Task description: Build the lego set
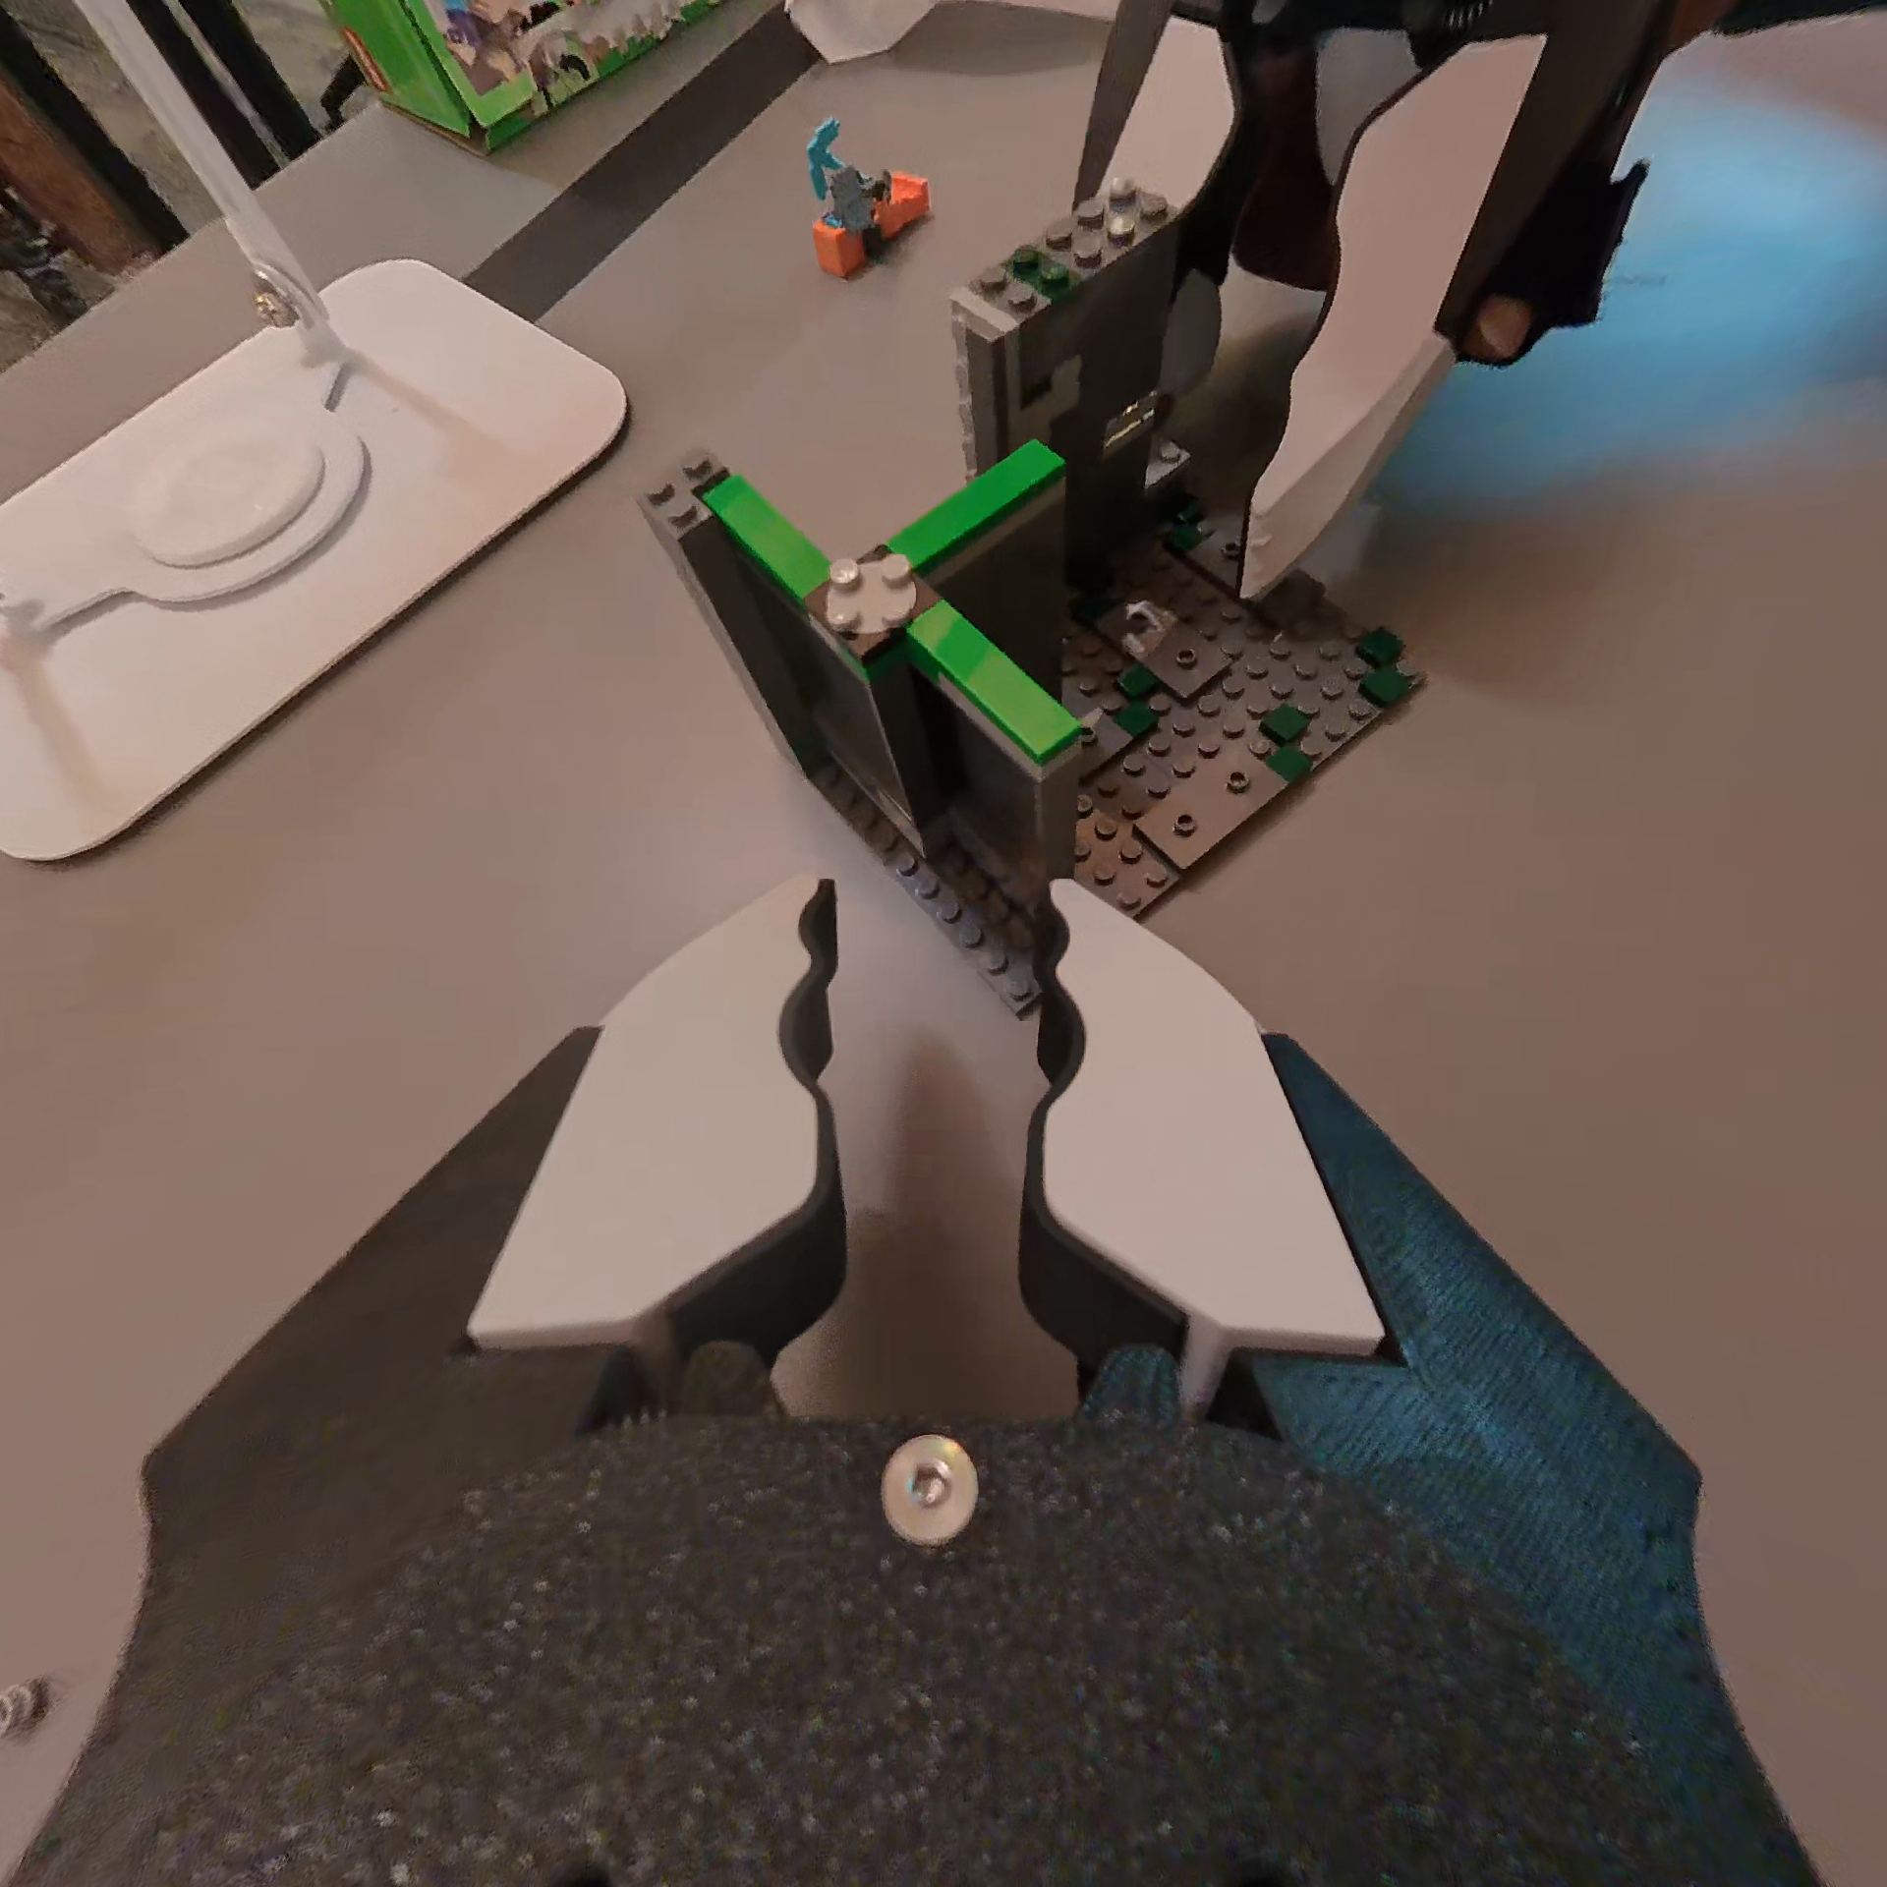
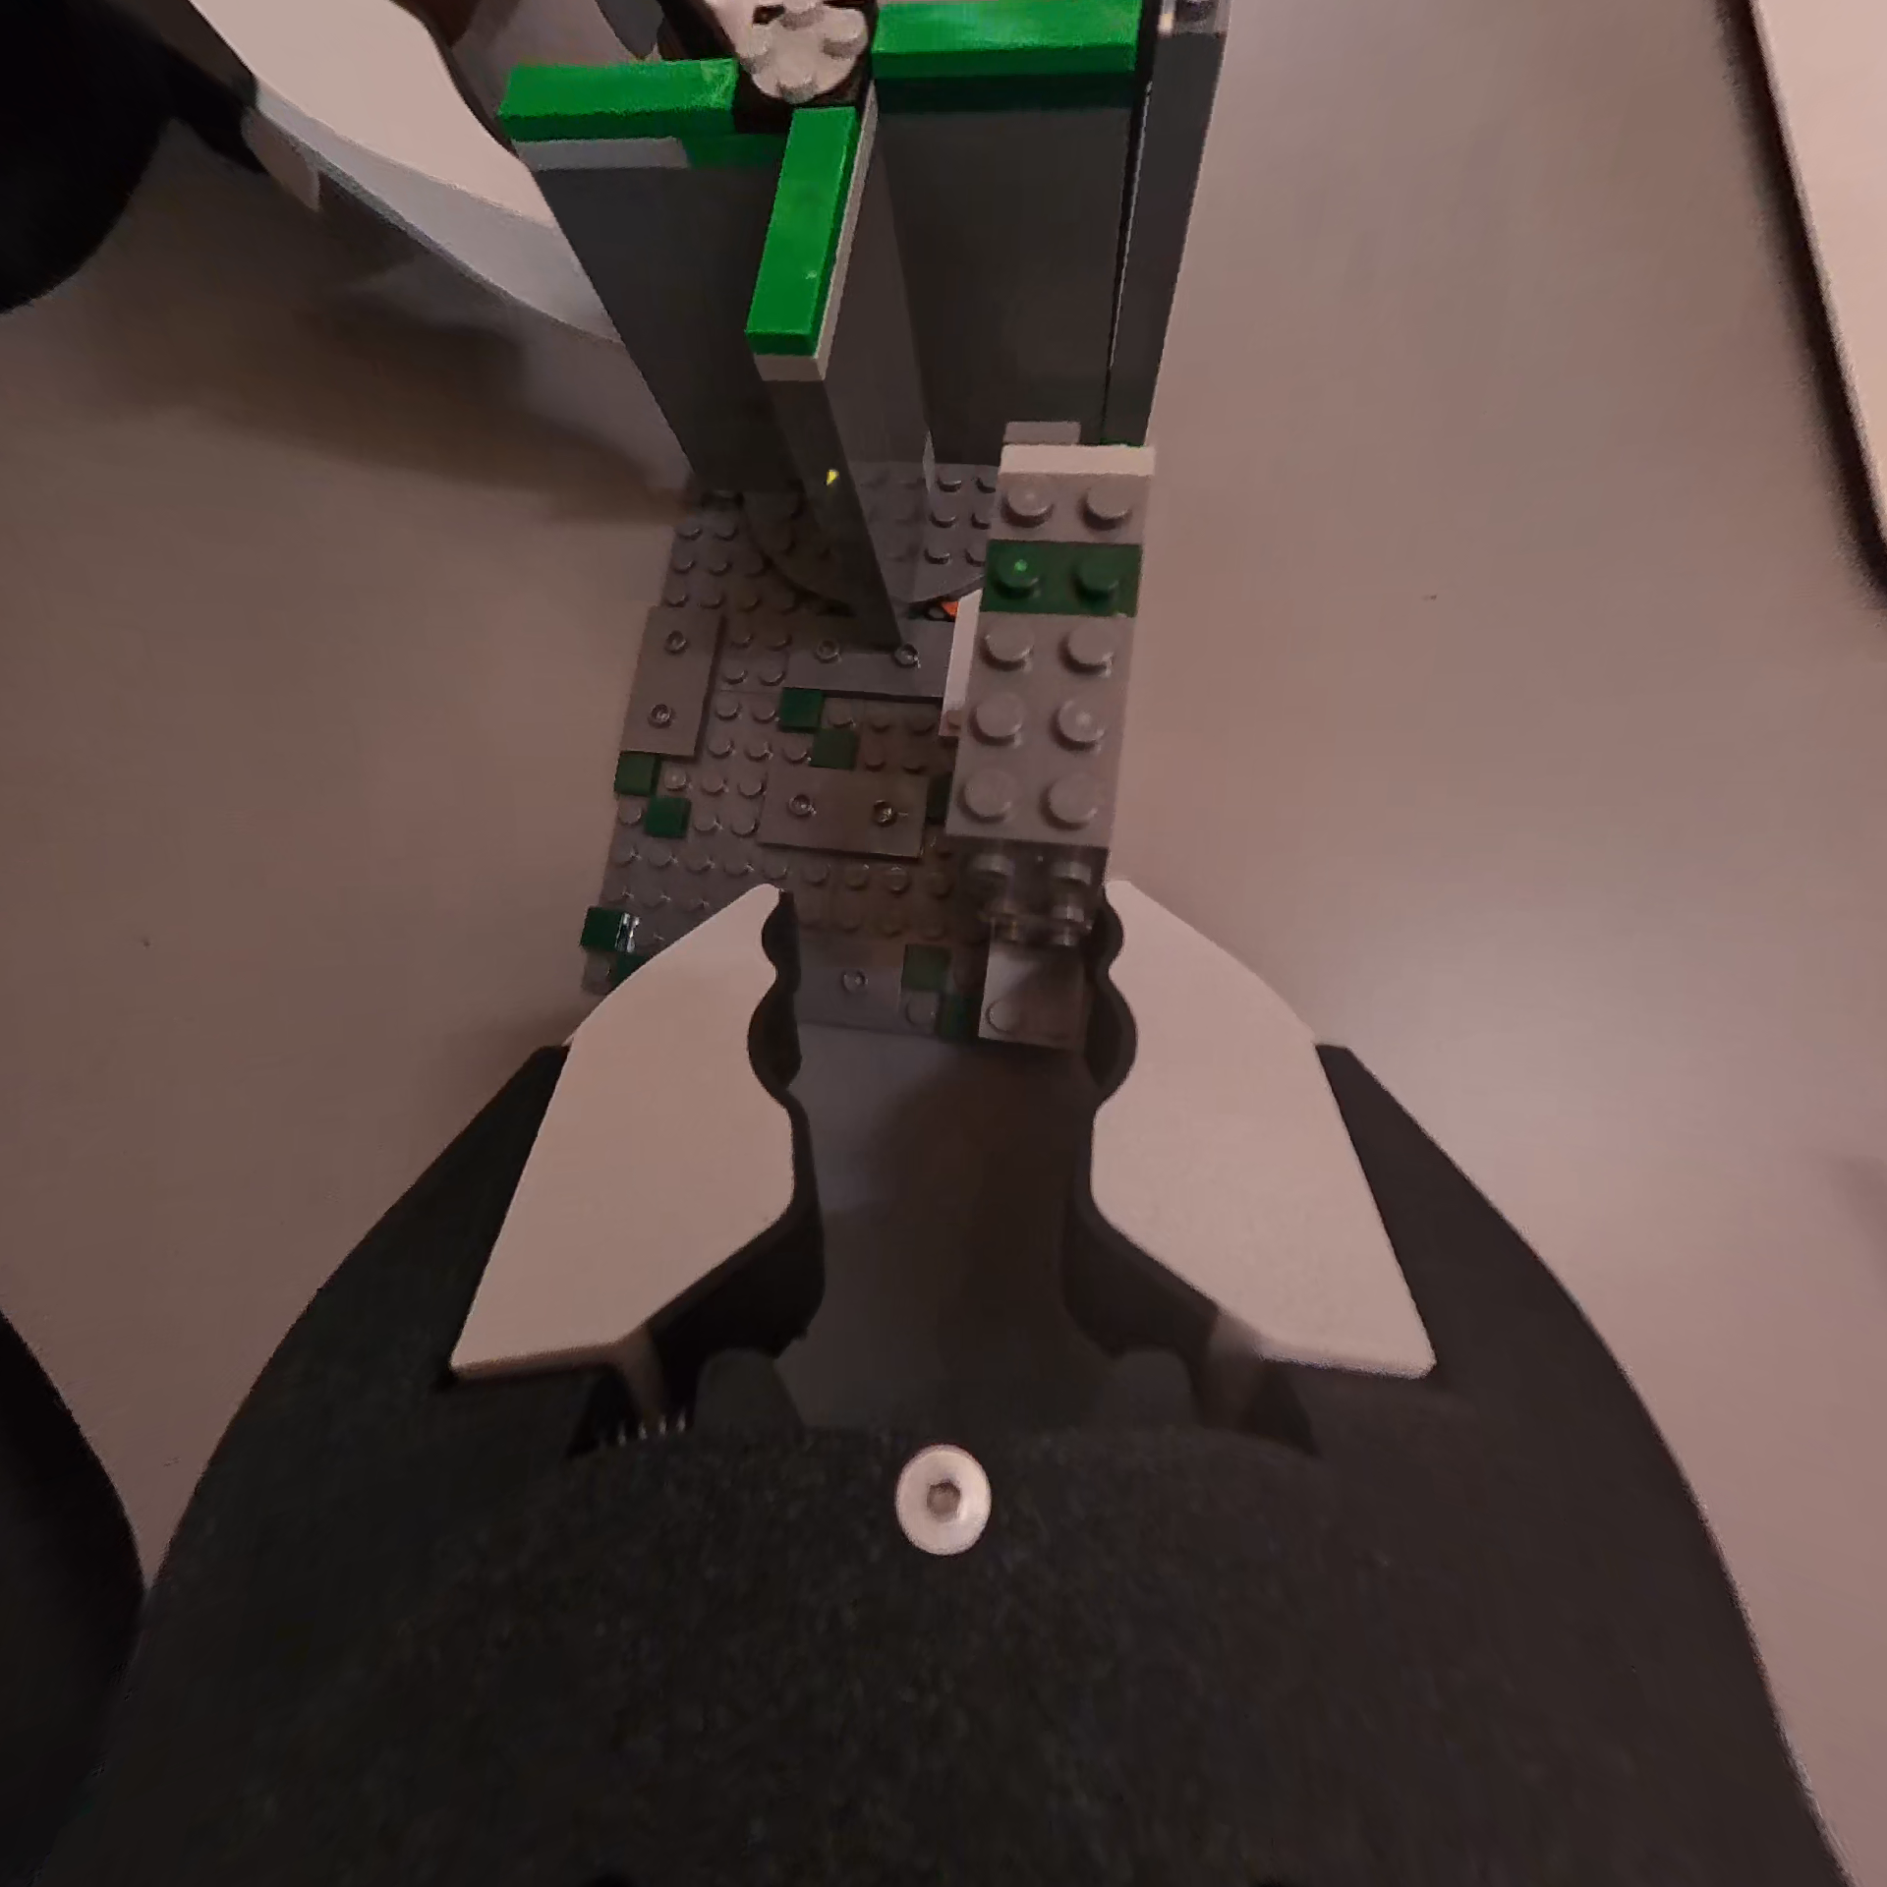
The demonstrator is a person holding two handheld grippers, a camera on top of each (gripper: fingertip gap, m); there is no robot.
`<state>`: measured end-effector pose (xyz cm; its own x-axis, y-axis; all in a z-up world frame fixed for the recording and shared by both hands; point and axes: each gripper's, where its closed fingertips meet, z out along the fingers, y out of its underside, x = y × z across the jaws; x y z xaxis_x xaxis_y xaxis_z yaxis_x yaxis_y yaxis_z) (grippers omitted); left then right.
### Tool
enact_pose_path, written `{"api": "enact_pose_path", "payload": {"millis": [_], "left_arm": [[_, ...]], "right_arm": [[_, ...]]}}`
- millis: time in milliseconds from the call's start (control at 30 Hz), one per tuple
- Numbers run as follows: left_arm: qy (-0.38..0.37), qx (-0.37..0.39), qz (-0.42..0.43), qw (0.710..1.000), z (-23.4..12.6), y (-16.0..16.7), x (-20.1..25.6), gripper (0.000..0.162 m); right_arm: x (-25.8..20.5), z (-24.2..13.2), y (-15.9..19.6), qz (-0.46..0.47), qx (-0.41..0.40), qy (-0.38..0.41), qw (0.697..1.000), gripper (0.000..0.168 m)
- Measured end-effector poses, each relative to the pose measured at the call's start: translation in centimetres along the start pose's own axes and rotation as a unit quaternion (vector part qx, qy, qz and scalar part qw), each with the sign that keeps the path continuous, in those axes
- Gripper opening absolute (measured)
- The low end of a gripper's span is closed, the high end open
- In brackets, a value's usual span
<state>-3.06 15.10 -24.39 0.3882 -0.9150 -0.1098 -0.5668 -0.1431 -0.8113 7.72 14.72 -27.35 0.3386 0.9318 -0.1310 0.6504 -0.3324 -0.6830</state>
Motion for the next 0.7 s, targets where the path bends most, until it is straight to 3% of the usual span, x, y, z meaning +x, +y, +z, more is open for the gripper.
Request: {"api": "enact_pose_path", "payload": {"millis": [700], "left_arm": [[-0.022,-0.008,0.006,1.0,0.4,1.4,-1.7,0.032]], "right_arm": [[-1.3,0.7,-0.4,0.053,0.011,0.06,0.997,0.054]]}}
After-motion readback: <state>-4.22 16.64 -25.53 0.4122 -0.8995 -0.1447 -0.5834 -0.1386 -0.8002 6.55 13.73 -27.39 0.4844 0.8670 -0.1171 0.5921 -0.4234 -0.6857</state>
